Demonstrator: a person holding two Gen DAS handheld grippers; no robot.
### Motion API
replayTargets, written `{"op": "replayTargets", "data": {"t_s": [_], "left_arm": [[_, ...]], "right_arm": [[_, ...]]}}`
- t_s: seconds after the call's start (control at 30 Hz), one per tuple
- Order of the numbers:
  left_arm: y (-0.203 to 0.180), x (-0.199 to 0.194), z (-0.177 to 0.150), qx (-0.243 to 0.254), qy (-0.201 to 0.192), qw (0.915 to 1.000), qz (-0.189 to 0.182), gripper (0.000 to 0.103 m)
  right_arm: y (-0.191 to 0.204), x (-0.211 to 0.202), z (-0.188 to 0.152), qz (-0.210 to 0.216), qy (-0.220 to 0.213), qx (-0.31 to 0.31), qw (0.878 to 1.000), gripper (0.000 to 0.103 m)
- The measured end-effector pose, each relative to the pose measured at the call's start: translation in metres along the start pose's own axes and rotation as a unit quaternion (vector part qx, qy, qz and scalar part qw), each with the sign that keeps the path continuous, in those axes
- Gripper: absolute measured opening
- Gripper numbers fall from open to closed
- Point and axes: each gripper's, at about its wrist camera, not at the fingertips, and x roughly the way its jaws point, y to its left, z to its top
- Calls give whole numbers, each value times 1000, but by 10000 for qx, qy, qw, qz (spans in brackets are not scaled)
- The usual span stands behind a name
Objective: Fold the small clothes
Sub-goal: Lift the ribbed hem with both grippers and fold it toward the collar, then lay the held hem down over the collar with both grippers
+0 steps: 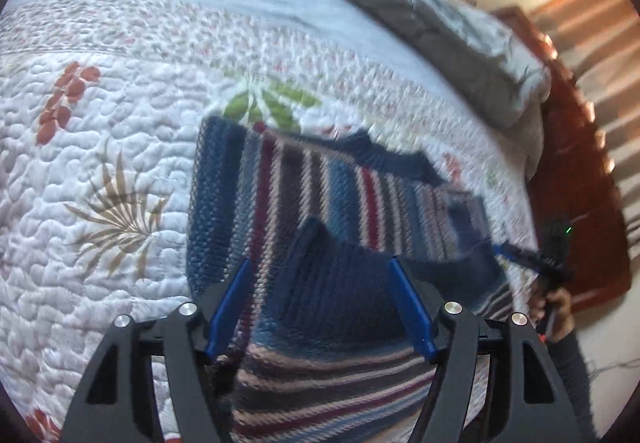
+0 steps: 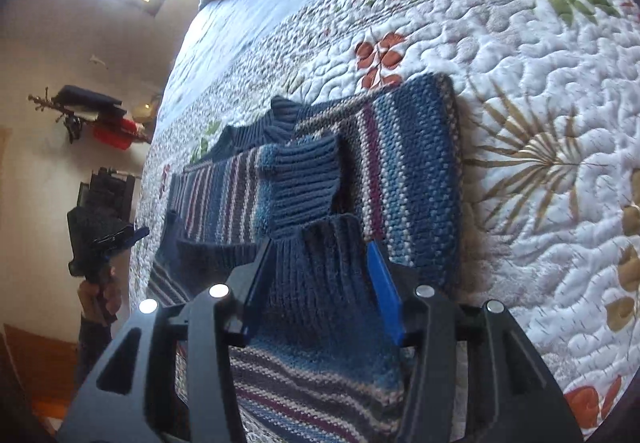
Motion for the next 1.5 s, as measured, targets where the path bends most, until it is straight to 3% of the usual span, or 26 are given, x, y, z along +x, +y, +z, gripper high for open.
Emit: {"op": "replayTargets", "data": {"t_s": [0.1,0.3,0.33,0.37,0.43,0.6,0.67,0.7,0.73,0.77,0.87,1.1,1.27,1.4,1.5], "left_arm": [[-2,20,0,292,217,9990,253,70],[-23,54,-2,831,806,9932,122,66],[-26,56,-2,958,861,9917,41,58],[-30,57,-3,1105,900,9898,22,41],[-28,59,-2,1130,908,9894,-29,28],[-11,58,2,831,752,9937,-72,28],[-9,57,2,764,652,9949,-123,27],[-9,55,2,735,582,9955,-124,26],[-9,53,1,707,509,9961,-119,13],[-10,50,-1,734,456,9962,-117,10],[-15,44,-7,832,264,9962,-3,9],[-25,-16,-10,926,-524,9936,-392,8],[-36,-57,9,966,-985,9892,-490,8],[-41,-56,44,725,-1209,9891,-429,8],[-34,-29,70,421,-1044,9935,-192,8]], "right_arm": [[3,6,-2,-67,182,-116,9997,49],[14,2,-8,90,510,-447,9977,50],[16,-1,-9,136,516,-491,9974,48],[19,-3,-8,212,544,-557,9967,47],[21,-3,-8,204,583,-648,9960,42],[15,9,-6,-22,634,-654,9958,42],[15,8,-7,-55,566,-692,9960,32],[15,5,-8,-59,484,-732,9961,22],[16,4,-8,-59,432,-751,9962,12],[16,1,-9,-67,363,-775,9963,10],[18,-10,-11,-139,181,-819,9964,9],[48,-47,-16,-141,-279,-1071,9938,8],[70,-71,2,-231,-826,-1123,9900,8],[78,-60,37,-579,-1090,-917,9881,8],[74,-36,63,-840,-944,-701,9895,8]]}}
